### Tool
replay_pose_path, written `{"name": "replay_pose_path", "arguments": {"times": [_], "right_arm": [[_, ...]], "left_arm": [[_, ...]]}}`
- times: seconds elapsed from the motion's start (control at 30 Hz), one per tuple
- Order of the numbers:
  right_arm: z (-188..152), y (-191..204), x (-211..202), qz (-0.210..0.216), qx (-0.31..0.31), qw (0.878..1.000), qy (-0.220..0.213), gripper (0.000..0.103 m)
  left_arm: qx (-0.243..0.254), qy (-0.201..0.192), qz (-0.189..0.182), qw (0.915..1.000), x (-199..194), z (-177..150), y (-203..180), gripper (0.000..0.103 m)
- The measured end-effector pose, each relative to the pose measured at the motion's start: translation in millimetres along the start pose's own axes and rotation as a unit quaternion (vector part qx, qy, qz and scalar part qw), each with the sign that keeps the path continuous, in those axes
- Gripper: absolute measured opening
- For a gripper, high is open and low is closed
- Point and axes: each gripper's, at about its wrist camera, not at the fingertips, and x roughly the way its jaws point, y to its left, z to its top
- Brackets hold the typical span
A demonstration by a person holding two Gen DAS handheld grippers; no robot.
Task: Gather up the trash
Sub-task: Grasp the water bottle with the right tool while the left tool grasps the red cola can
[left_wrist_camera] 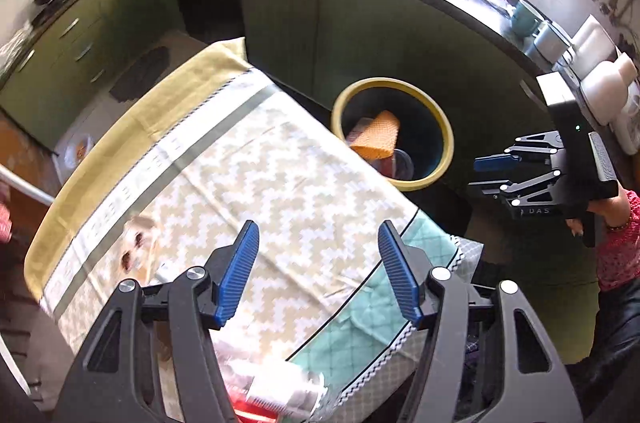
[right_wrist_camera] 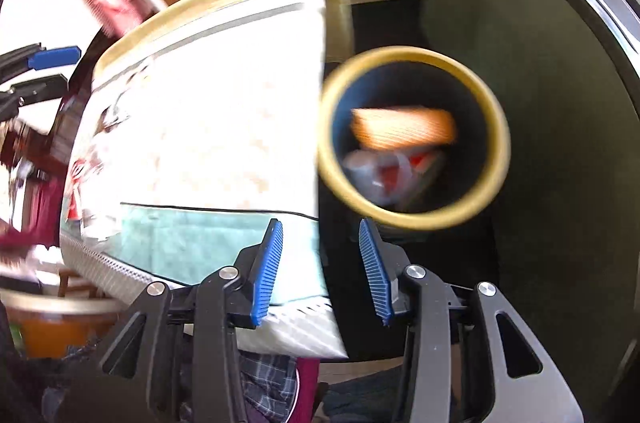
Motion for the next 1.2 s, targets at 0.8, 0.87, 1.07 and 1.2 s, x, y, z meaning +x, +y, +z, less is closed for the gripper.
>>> {"name": "replay_pose_path", "arguments": {"times": [0.8, 0.87, 1.07, 1.2], "right_arm": [[34.6, 311.4, 136.2, 0.048, -0.207, 0.948, 0.237, 0.059], [35.6, 315.4, 143.7, 0.039, -0.21, 0.946, 0.242, 0.062], [36.4, 324.5, 166.7, 0.036, -0.21, 0.943, 0.256, 0.067], [34.3, 326.3, 180.8, 0.042, -0.207, 0.941, 0.265, 0.068]], "left_arm": [[-0.119, -0.026, 0.039, 0.9918, -78.1, -168.1, 118.8, 0.066], [-0.122, -0.023, 0.037, 0.9916, -75.7, -171.0, 120.3, 0.066], [-0.14, -0.008, 0.036, 0.9895, -66.7, -180.3, 127.9, 0.066], [-0.152, 0.0, 0.039, 0.9876, -63.6, -185.7, 132.8, 0.066]]}}
